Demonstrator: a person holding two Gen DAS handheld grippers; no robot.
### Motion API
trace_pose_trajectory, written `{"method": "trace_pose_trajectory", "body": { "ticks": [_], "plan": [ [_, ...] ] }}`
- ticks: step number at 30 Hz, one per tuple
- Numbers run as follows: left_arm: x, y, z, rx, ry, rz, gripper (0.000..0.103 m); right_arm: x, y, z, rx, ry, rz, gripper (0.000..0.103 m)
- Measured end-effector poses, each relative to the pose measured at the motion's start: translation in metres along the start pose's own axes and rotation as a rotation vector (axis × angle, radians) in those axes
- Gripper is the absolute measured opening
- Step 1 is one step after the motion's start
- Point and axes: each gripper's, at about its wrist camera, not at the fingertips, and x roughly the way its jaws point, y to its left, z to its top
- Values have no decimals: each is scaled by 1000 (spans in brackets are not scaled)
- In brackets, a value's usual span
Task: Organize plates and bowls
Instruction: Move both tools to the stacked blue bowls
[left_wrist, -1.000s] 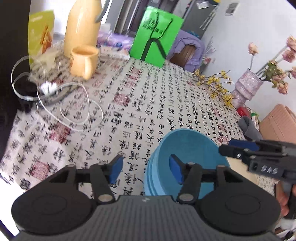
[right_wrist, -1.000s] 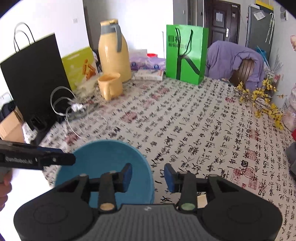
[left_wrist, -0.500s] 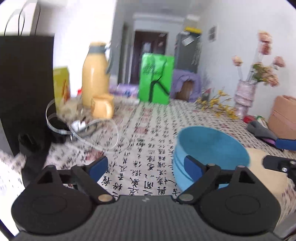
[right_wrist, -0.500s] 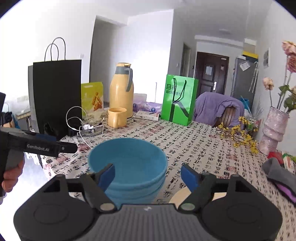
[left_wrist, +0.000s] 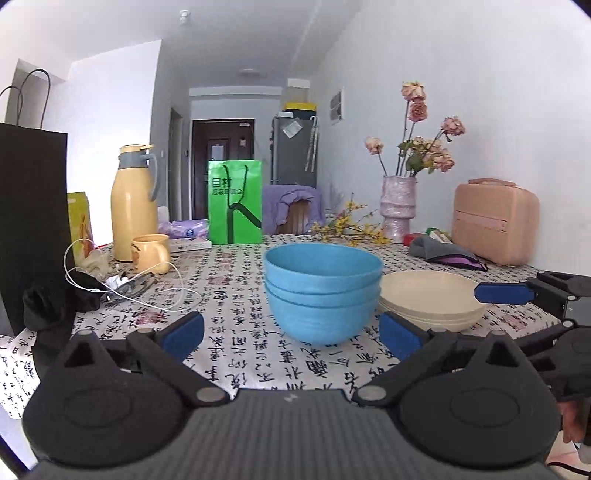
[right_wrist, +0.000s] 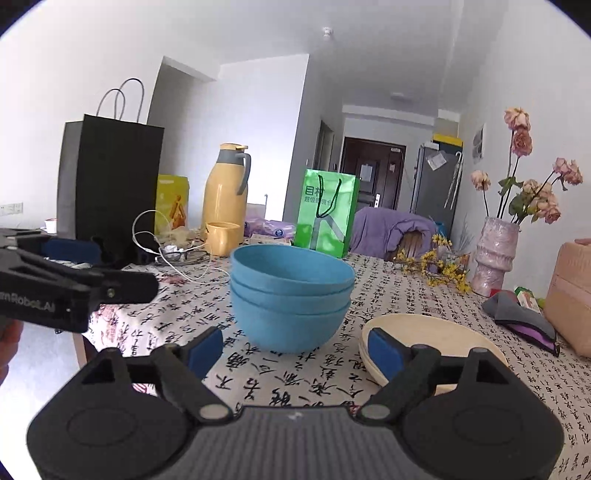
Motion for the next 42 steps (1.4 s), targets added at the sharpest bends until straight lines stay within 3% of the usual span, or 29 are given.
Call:
{"method": "trace_pose_trajectory", "body": {
  "ticks": [5,17,28,35,39,42],
  "plan": [
    [11,1,-4,-52,28,53,103,-15,5,-11,-35,-81,-3,90],
    [4,12,-7,-63,25,-13,103,-12,0,-14,37,-38,-8,90],
    [11,13,-4,-59,46,11,103,-9,1,-19,43,-31,8,90],
    [31,13,2,-62,84,3,103,11,-15,-16,145,-19,21,90],
    [47,16,12,-102,107,-17,103,30,-37,-8,276,20,103,89],
    [62,22,31,-160,120,-72,103,46,-61,5,409,33,162,89]
  ]
}}
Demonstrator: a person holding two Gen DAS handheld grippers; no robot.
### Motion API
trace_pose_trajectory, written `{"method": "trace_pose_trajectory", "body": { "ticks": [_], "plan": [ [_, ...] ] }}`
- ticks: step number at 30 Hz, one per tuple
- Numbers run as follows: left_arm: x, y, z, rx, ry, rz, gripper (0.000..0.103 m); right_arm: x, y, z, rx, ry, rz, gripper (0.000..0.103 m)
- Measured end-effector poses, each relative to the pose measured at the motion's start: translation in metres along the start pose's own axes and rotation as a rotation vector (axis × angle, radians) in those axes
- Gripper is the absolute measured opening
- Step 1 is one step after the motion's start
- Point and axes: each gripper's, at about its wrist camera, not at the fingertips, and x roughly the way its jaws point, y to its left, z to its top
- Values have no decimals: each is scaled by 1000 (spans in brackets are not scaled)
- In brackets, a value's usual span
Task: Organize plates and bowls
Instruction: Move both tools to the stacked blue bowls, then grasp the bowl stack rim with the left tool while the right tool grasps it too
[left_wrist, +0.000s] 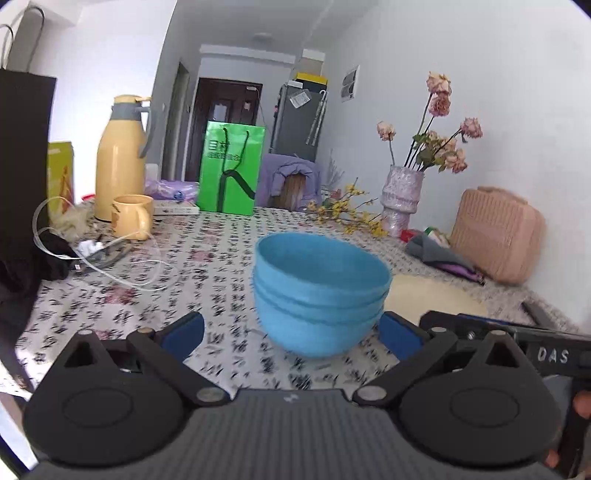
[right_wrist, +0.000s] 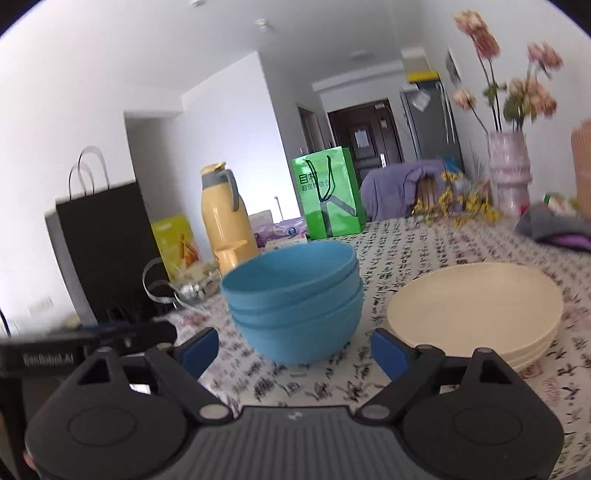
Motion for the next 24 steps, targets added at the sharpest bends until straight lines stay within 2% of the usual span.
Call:
{"method": "trace_pose_trajectory", "body": {
  "ticks": [4,6,9,12,15,19,21,24],
  "plan": [
    [37,11,37,-77,100,-81,103,31,-22,40,92,73,46,89],
    [63,21,53,-120,178,-84,101,53,-31,56,103,148,62,89],
    [104,38,69,-182,319,-89,92,90,-49,73,195,283,90,89],
    [140,51,75,-233,444,-130,87,122,-68,80,321,406,136,89],
    [174,58,71,-265,590,-133,79,152,-81,80,412,520,150,87],
    [208,68,61,-309,764,-144,79,180,-88,77,463,648,138,87],
    [217,71,59,-315,804,-141,79,192,-92,75,480,703,116,87],
    [226,77,61,-327,820,-139,65,201,-97,73,521,719,141,85]
  ]
}}
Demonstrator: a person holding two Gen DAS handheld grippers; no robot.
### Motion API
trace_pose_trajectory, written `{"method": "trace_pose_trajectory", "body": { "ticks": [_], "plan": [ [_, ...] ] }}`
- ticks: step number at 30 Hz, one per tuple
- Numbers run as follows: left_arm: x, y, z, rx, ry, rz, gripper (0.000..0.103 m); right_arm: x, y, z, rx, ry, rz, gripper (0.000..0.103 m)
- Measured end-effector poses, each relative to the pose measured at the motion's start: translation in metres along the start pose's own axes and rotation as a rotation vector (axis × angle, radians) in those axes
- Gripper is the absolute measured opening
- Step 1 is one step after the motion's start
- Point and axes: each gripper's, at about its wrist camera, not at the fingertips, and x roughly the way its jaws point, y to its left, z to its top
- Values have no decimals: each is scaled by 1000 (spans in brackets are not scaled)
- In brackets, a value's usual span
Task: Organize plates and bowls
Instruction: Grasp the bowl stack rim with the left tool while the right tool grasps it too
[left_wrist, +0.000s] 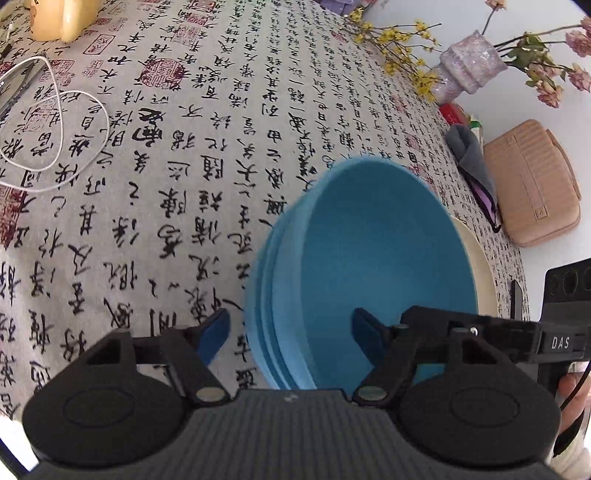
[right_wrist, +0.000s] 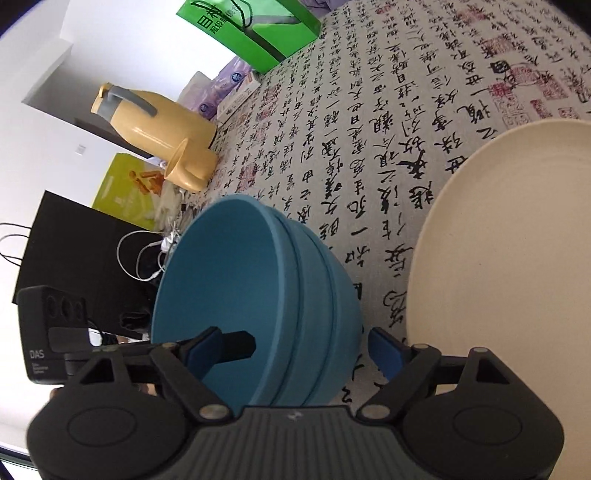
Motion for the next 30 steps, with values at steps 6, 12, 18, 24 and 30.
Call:
{"method": "trace_pose_trajectory", "body": {
  "ticks": [6,12,18,24,30],
  "plan": [
    [4,-2,8,-5,23,27,48,7,-2,5,37,53,15,84],
    [-2,-7,6,-52,-35,47,39,7,-8,9,38,69,-59,40],
    [-12,-24,4,-36,-80,98,38,3,-14,14,39,97,-71,34],
    [-22,-33,3,-57,-114,111,38,-5,-9,25,-3,102,-58,34],
    [-32,-63,8,-28,-133,124,38,-25,-8,37,-48,113,-32,34]
  ]
}}
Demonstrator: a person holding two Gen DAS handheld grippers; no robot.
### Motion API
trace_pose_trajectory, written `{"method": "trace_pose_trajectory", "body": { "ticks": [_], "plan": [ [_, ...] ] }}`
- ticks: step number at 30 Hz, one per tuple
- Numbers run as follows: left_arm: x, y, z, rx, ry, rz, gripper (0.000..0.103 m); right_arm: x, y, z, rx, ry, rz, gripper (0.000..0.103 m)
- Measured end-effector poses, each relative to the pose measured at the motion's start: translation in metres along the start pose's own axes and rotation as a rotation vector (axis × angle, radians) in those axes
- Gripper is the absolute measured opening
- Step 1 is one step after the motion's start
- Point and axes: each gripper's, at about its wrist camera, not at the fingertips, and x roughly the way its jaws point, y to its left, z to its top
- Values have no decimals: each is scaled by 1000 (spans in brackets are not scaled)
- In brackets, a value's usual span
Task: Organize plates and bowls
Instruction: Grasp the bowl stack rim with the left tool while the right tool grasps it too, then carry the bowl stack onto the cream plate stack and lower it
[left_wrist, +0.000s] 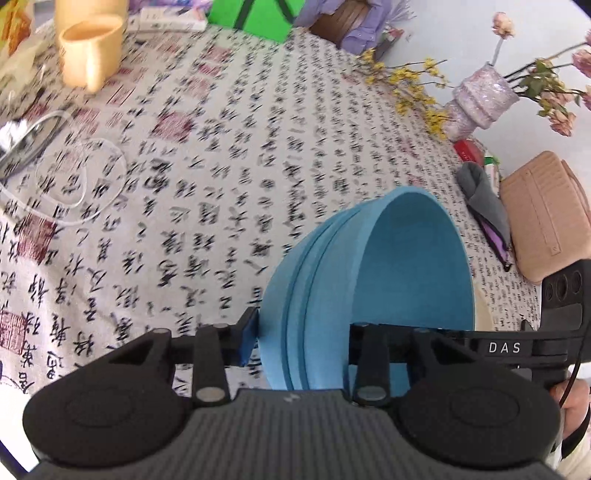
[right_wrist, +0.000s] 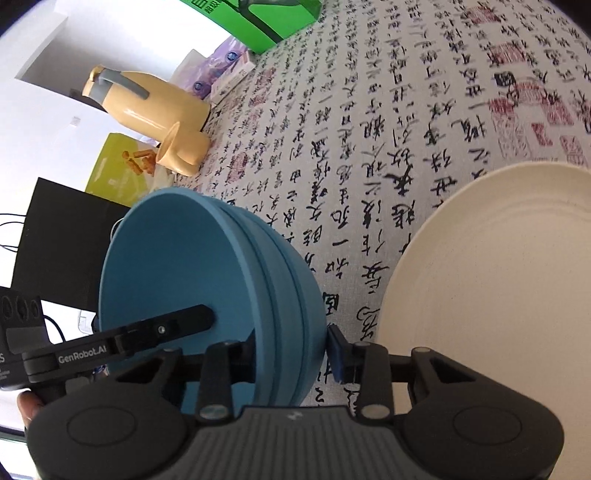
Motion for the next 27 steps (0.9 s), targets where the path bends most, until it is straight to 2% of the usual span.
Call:
{"method": "trace_pose_trajectory", "body": {
  "ticks": [6,16,23,27],
  "plan": [
    [8,-39,-1,30,0,-48,38,-42,-11,4,-47,-44,-35,34],
    [59,-95,-11,50,102,-123,38,-89,-69,-5,41,-43,-108,34],
    [95,-113,-17,29,168,-199,38,-107,-100,-8,87,-16,-189,36],
    [105,-115,-17,5,191,-216,39,-114,-109,-8,106,-12,-186,37]
  ]
}}
